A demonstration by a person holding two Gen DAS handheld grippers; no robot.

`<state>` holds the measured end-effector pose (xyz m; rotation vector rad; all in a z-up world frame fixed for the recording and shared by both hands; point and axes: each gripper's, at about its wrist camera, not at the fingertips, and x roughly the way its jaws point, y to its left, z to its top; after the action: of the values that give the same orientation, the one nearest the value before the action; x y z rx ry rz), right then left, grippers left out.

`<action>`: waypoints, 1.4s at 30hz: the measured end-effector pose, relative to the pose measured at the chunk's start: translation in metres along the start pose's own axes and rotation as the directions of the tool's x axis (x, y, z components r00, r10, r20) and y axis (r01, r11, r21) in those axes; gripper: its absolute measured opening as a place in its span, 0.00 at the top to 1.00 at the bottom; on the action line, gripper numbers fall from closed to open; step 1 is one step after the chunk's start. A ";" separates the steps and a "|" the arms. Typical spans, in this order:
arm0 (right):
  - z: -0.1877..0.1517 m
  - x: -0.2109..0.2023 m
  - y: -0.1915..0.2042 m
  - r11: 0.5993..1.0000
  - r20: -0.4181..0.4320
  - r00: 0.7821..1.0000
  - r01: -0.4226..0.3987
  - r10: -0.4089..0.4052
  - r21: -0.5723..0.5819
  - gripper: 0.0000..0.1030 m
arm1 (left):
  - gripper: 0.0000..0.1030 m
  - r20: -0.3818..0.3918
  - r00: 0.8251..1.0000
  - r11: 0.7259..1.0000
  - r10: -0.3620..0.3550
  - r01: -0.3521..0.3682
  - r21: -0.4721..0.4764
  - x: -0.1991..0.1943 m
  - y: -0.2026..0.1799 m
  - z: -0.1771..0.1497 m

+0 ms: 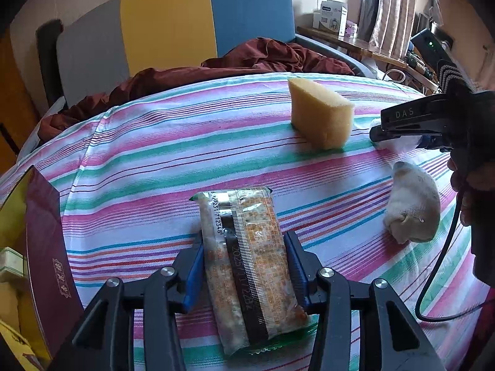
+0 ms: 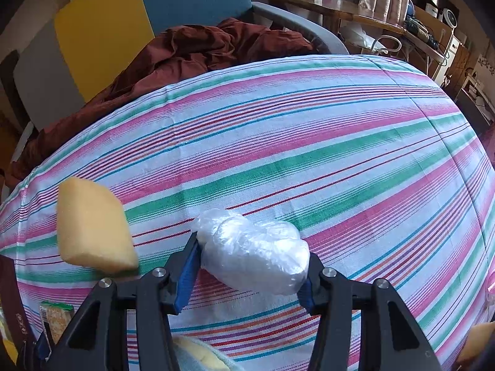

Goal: Organize objects
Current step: 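Lift the cracker pack with the left gripper while the right gripper grasps the white plastic-wrapped bundle, then carry the cracker pack into the gold box and open the left gripper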

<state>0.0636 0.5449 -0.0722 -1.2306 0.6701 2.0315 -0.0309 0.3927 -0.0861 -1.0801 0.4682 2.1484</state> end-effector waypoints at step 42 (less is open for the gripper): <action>-0.007 0.001 0.007 0.995 0.037 0.998 0.047 -0.044 -0.091 0.48 | 0.53 0.167 0.984 0.995 0.058 -0.043 -0.092 -0.146 0.065 -0.035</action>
<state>0.0616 0.5356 -0.0751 -1.2480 0.5321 2.0613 0.0047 0.2664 0.0120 -0.9307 0.3271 2.3014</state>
